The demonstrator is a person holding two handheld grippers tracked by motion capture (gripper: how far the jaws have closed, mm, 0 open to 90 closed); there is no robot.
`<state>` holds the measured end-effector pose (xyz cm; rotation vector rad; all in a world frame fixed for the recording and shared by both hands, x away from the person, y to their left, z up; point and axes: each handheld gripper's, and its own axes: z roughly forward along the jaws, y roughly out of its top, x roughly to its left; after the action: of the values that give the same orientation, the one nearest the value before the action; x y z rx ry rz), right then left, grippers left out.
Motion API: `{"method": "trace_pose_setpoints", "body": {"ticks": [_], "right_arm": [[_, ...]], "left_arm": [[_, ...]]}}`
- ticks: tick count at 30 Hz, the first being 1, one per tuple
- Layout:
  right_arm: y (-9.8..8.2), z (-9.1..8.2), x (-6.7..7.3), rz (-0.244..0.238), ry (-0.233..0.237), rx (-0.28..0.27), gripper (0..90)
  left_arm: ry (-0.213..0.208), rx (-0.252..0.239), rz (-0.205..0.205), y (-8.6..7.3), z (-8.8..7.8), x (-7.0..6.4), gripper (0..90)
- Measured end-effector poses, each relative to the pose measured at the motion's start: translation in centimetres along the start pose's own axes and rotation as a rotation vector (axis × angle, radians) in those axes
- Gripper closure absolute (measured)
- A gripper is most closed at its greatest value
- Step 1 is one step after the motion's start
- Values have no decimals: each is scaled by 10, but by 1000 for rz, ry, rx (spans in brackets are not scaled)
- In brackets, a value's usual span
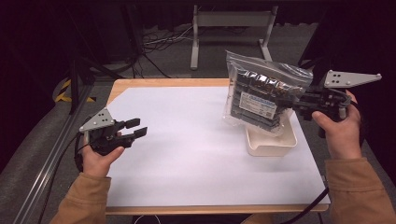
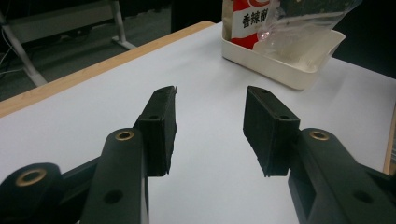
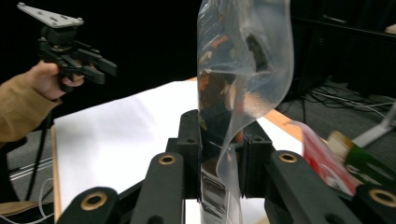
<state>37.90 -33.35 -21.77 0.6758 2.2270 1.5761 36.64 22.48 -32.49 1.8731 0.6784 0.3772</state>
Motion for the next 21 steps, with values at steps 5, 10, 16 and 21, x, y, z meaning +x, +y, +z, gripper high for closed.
{"method": "trace_pose_setpoints", "body": {"ticks": [5,10,16,21], "right_arm": [[-5,-8,-7,10,-39,6,736],[-9,-13,-12,18,-67,7,736],[-17,-18,-17,37,-103,5,736],[-25,-21,-21,61,-143,8,736]], "left_arm": [[-1,1,-6,-1,0,0,543],[-6,2,-11,-1,1,1,543],[-3,0,-8,-2,0,1,544],[-6,4,-12,-2,1,2,544]]}}
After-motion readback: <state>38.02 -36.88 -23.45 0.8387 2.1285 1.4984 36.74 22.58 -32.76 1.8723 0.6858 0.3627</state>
